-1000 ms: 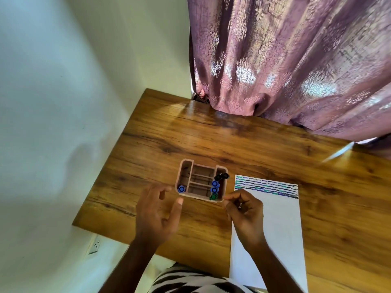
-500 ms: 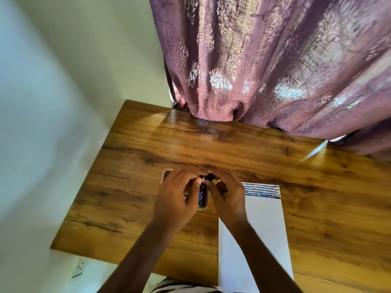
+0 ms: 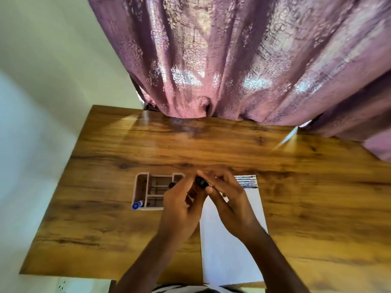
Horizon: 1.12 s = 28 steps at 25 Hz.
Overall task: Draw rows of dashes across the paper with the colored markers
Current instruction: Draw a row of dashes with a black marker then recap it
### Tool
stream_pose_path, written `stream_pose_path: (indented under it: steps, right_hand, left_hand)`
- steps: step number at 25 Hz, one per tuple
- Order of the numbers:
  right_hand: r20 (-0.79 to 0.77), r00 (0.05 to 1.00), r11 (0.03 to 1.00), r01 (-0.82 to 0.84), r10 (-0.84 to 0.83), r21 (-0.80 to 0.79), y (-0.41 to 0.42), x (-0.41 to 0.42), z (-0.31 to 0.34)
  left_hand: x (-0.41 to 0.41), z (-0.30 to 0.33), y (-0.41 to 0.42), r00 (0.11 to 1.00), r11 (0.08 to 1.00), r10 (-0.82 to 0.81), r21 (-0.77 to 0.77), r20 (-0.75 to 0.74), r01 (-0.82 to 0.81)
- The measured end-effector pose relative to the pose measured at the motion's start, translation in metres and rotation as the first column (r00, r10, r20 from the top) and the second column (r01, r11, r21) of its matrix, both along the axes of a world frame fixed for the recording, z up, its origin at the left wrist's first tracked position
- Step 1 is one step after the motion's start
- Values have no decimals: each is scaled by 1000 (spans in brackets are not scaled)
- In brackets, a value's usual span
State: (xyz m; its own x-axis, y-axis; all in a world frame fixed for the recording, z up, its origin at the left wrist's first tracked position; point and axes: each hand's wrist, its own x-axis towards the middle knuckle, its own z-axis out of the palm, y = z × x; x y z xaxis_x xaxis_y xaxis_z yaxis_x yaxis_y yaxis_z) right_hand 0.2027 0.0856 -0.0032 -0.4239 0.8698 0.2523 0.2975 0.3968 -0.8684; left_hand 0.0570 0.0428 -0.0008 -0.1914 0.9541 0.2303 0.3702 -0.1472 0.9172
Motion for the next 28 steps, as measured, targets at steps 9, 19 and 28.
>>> stream_pose_path:
  steps: [9, 19, 28]
  right_hand:
    - [-491, 726, 637, -95, -481, -765, -30, 56, -41]
    - [-181, 900, 707, 174, -397, -685, -37, 33, -46]
    - [-255, 796, 757, 344, -549, -555, -2, 56, -82]
  left_hand:
    - [35, -27, -26, 755, 894, 159, -417, 636, 163]
    - [45, -34, -25, 672, 633, 125, -580, 730, 513]
    - [34, -77, -66, 883, 682, 178, -701, 435, 208]
